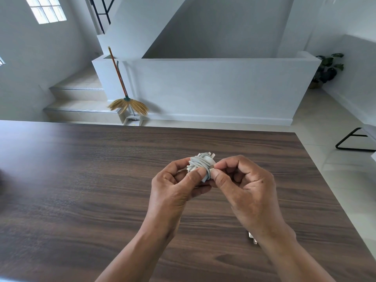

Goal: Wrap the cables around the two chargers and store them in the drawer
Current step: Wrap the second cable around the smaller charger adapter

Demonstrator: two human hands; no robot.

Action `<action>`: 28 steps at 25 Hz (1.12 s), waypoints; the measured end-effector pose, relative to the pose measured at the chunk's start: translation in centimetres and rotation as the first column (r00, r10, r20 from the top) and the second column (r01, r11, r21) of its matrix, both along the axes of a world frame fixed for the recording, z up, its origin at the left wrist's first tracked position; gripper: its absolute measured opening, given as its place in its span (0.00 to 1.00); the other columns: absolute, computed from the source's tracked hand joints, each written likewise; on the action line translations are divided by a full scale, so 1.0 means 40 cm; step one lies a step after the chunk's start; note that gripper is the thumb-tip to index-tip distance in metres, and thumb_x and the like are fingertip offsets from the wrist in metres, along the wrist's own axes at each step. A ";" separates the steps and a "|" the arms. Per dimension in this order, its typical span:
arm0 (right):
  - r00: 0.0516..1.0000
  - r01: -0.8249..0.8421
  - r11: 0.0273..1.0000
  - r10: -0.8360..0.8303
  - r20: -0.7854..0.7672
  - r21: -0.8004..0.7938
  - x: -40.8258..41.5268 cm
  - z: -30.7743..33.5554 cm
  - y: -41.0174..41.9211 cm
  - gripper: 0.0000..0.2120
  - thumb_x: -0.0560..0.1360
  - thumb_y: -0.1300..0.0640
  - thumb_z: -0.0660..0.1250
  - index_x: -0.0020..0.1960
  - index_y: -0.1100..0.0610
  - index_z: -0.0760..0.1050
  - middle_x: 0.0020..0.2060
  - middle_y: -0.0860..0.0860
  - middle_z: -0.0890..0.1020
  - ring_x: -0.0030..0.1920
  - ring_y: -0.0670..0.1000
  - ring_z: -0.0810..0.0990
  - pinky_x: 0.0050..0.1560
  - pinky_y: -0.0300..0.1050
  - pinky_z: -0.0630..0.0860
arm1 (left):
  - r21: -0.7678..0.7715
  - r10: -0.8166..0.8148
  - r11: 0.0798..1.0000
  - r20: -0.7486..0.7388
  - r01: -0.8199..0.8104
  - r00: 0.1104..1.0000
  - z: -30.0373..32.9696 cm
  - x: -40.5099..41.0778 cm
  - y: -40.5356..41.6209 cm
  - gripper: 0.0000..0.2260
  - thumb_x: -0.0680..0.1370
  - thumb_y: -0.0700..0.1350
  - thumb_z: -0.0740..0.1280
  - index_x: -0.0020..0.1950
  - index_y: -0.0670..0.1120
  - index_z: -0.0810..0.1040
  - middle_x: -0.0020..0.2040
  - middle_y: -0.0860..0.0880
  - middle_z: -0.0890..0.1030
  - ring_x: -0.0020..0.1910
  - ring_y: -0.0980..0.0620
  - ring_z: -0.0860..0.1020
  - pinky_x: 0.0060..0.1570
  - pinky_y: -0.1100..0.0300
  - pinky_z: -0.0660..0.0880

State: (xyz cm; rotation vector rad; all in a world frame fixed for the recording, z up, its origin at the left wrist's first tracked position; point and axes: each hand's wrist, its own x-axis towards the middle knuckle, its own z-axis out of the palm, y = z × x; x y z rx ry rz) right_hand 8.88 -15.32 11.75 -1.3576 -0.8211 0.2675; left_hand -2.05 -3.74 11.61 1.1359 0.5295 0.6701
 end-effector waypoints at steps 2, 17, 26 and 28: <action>1.000 0.000 1.000 0.000 0.021 -0.017 0.002 -0.001 -0.004 0.09 0.75 0.65 0.76 0.45 0.51 0.84 0.41 0.54 0.88 0.43 0.58 0.88 0.47 0.61 0.86 | 0.019 -0.005 1.000 -0.005 0.005 1.000 -0.001 0.003 0.000 0.17 0.74 0.41 0.75 0.61 0.38 0.81 0.52 0.39 0.89 0.52 0.41 0.88 0.55 0.44 0.84; 0.993 -0.032 0.995 0.043 0.111 -0.099 0.041 0.049 -0.025 0.04 0.73 0.65 0.78 0.45 0.57 0.87 0.40 0.51 0.89 0.41 0.55 0.89 0.45 0.57 0.86 | 0.164 -0.036 0.986 -0.012 0.038 0.999 0.001 0.019 0.022 0.19 0.70 0.44 0.76 0.59 0.40 0.83 0.47 0.39 0.89 0.44 0.43 0.88 0.47 0.49 0.86; 0.986 -0.010 0.993 0.028 0.162 -0.114 0.042 0.047 -0.018 0.05 0.74 0.65 0.78 0.45 0.57 0.86 0.41 0.51 0.89 0.41 0.53 0.89 0.46 0.55 0.87 | 0.175 -0.063 0.982 -0.046 0.070 0.997 0.003 0.009 0.025 0.18 0.71 0.44 0.76 0.60 0.40 0.83 0.46 0.39 0.89 0.44 0.42 0.88 0.47 0.50 0.86; 0.984 -0.014 0.993 0.035 0.177 -0.114 0.044 0.047 -0.016 0.05 0.73 0.65 0.78 0.45 0.57 0.86 0.41 0.52 0.89 0.42 0.55 0.88 0.46 0.58 0.86 | 0.176 -0.060 0.982 -0.050 0.068 0.997 0.005 0.009 0.028 0.19 0.70 0.45 0.77 0.59 0.40 0.83 0.46 0.40 0.89 0.44 0.41 0.88 0.47 0.49 0.86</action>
